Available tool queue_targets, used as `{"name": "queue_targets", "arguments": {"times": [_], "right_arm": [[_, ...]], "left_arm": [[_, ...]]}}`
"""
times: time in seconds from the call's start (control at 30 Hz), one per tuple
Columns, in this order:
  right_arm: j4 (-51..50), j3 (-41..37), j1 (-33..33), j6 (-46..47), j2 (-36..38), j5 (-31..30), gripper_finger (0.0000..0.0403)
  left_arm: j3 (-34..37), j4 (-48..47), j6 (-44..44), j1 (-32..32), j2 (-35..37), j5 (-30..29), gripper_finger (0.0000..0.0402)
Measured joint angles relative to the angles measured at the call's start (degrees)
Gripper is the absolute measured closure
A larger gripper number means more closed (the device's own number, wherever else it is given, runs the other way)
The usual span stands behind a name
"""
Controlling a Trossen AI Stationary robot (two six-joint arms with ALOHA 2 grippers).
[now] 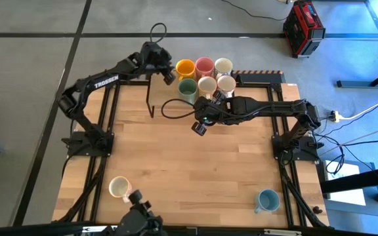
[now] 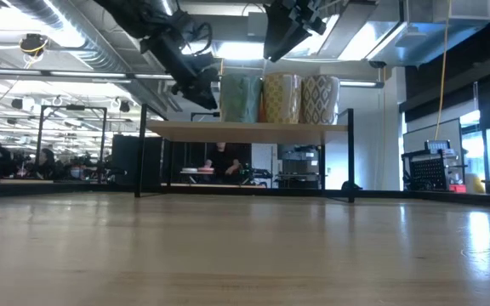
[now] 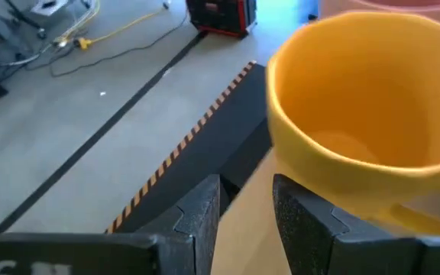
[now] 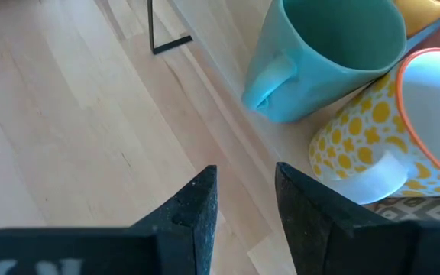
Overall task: Place coffee mugs
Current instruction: Adjust the yellow mug on the shelf
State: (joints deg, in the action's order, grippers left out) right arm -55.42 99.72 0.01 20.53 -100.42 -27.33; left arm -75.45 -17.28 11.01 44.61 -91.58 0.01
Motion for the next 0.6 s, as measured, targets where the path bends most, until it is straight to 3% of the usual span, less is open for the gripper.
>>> {"name": "queue_targets", "arguments": {"times": [0.37, 0.6], "right_arm": [[0.0, 0.0, 0.0, -0.91, 0.0, -0.02, 0.0281], [0.02, 0.0, -0.02, -1.03, 0.0, -0.09, 0.0281]], "left_arm": [[-0.23, 0.12, 0.08, -0.84, -0.05, 3.61, 0.0284], [-0.23, -1.03, 0.08, -0.89, 0.2, 2.2, 0.0284]]}}
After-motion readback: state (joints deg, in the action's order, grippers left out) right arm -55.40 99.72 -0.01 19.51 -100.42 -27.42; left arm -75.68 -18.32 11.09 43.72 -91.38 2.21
